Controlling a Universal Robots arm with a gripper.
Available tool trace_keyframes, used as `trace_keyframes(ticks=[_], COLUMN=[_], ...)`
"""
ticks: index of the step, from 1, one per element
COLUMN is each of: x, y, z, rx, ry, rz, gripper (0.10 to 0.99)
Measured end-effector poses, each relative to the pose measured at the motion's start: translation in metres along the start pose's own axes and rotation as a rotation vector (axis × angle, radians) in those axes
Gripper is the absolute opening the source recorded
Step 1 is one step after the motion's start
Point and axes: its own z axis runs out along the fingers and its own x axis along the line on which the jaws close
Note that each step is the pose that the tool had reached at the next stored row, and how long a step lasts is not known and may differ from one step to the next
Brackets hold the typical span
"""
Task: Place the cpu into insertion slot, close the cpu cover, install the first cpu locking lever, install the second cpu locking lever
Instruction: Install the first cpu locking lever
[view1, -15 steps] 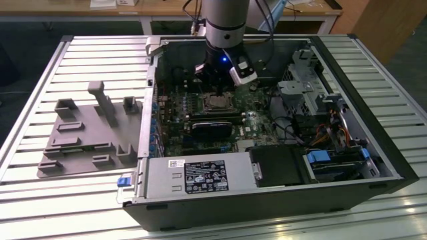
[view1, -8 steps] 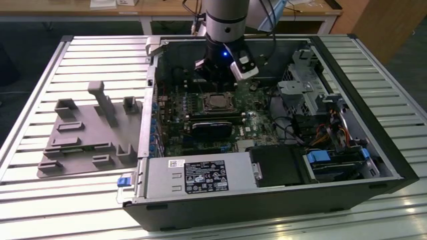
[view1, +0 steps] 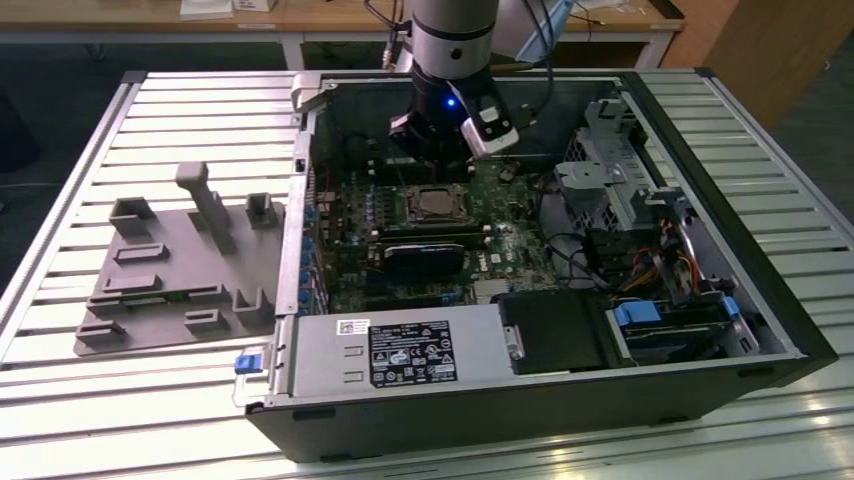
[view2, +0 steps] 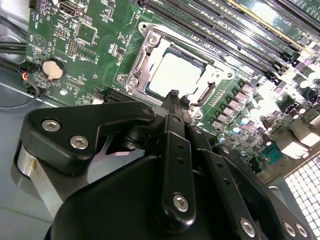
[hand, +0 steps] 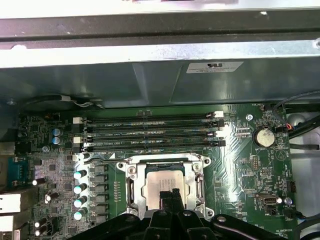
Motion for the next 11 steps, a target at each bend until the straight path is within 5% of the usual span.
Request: trace_keyframes(ticks=[11], x=[0.0034], y=[-0.0003], z=[-0.0001], rx=[0.000], ry=[-0.0001], rz=[0.000], gripper=[0.102])
